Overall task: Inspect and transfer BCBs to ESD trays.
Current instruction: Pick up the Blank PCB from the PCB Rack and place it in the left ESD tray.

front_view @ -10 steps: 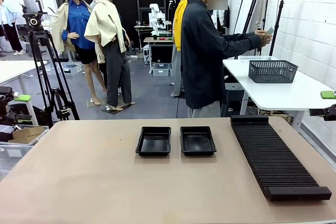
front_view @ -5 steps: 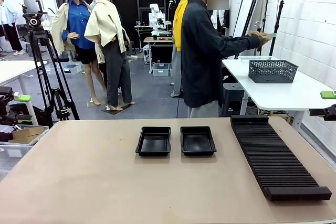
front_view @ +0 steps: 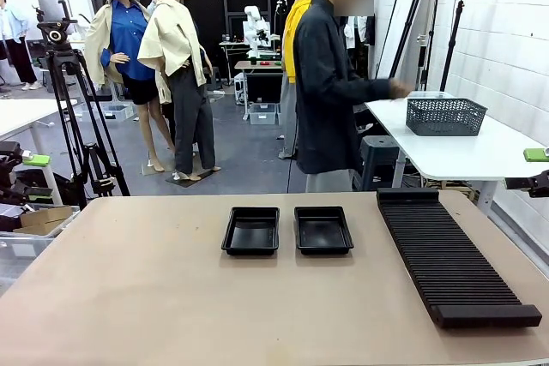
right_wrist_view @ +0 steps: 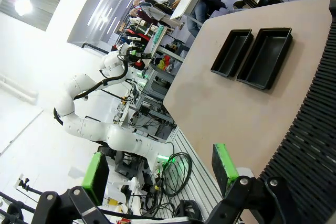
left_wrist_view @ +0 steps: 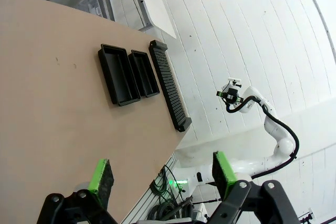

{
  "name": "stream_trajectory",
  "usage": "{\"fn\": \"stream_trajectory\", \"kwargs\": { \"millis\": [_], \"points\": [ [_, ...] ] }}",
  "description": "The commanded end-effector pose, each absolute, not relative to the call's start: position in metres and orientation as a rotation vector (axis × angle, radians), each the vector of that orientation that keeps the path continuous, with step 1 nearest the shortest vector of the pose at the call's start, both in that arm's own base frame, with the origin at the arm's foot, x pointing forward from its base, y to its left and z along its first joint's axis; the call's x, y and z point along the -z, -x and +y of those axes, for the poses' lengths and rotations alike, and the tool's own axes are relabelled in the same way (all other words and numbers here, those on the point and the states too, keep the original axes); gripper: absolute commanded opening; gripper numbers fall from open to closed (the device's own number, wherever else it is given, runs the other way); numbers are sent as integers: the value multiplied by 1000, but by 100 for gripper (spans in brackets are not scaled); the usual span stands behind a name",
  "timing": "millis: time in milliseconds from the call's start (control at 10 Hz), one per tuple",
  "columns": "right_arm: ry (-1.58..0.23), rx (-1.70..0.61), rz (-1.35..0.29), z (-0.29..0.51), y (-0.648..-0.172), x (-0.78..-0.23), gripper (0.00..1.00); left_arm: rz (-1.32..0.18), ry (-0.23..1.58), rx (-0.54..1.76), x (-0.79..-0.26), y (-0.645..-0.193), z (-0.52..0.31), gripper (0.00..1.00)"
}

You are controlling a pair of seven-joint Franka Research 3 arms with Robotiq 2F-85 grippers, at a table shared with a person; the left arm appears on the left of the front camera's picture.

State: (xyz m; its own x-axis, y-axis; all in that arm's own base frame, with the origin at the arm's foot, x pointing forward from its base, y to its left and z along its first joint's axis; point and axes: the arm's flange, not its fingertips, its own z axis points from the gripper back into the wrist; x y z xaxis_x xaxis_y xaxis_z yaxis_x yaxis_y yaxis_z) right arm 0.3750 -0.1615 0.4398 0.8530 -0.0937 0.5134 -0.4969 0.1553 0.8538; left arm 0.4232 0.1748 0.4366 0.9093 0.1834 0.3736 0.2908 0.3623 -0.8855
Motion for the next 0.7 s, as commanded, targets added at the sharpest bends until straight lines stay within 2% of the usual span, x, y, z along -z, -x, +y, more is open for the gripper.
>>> {"fn": "stream_trajectory", "kwargs": {
  "millis": [0,600],
  "points": [
    [-1405,-302,-513,-161,-375,-439,100,-445,1227,68,-439,-422,176,100],
    [-1405,-302,-513,-161,-375,-439,100,-445,1227,68,-439,-422,176,100]
  ]
}}
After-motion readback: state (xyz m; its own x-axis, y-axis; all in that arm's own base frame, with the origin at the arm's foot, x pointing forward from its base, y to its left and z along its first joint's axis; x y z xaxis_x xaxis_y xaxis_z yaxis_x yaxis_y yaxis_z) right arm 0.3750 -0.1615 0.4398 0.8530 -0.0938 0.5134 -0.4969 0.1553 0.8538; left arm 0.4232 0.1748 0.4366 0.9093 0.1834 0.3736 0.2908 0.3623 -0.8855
